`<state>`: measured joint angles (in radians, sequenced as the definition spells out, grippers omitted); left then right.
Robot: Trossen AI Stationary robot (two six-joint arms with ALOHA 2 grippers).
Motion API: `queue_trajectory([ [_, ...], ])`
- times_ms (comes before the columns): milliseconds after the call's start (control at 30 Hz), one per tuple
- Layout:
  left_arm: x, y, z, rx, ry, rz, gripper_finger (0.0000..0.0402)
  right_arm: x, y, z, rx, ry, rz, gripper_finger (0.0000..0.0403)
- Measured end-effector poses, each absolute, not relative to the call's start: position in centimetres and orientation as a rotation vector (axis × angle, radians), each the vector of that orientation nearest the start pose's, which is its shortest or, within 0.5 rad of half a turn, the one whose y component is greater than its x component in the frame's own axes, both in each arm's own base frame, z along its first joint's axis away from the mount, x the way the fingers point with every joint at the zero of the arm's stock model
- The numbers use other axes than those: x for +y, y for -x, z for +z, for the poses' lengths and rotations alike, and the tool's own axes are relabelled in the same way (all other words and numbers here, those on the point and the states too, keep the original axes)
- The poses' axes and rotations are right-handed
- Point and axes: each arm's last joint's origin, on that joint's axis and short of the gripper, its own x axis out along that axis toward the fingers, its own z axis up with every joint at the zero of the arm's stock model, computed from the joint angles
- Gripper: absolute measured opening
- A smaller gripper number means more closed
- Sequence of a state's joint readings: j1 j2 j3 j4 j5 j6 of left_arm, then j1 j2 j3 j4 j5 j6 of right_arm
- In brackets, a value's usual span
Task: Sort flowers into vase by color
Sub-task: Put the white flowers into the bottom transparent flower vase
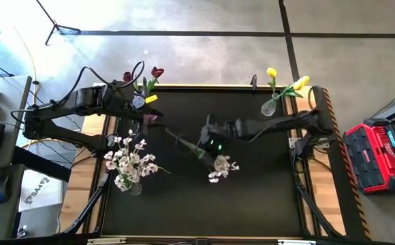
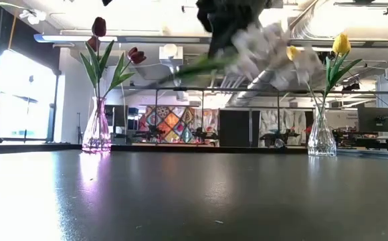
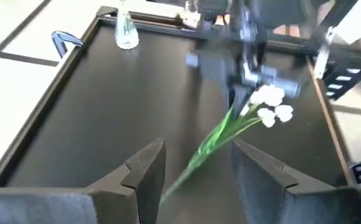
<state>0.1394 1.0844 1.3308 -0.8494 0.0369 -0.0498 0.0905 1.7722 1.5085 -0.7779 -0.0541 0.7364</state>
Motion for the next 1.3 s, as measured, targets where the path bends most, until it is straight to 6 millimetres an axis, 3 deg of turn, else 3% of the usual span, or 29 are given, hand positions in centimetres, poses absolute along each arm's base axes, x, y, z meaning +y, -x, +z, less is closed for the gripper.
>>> queue_trajectory([
  [133, 2.8, -20.7, 39.6, 0.613, 0.065, 0.129, 0.0165, 1.7, -36.8, 29.9, 0.919, -0.826, -0.241, 0.0002],
  [467, 1.4, -23.9, 37.7, 0.692, -0.170, -0.007, 0.0165, -0.8, -37.6, 33.0, 0.683, -1.101, -0.103, 0.0002],
  [767, 0.1, -24.2, 37.5, 0.716, -0.454, -0.052, 0.0165, -1.8, -38.1, 33.8, 0.619, -1.183, -0.022, 0.0002],
  [1300, 0.2, -24.1, 37.5, 0.744, -0.606, 0.026, 0.0159, -2.2, -38.5, 34.8, 0.538, -1.244, 0.043, 0.0003],
])
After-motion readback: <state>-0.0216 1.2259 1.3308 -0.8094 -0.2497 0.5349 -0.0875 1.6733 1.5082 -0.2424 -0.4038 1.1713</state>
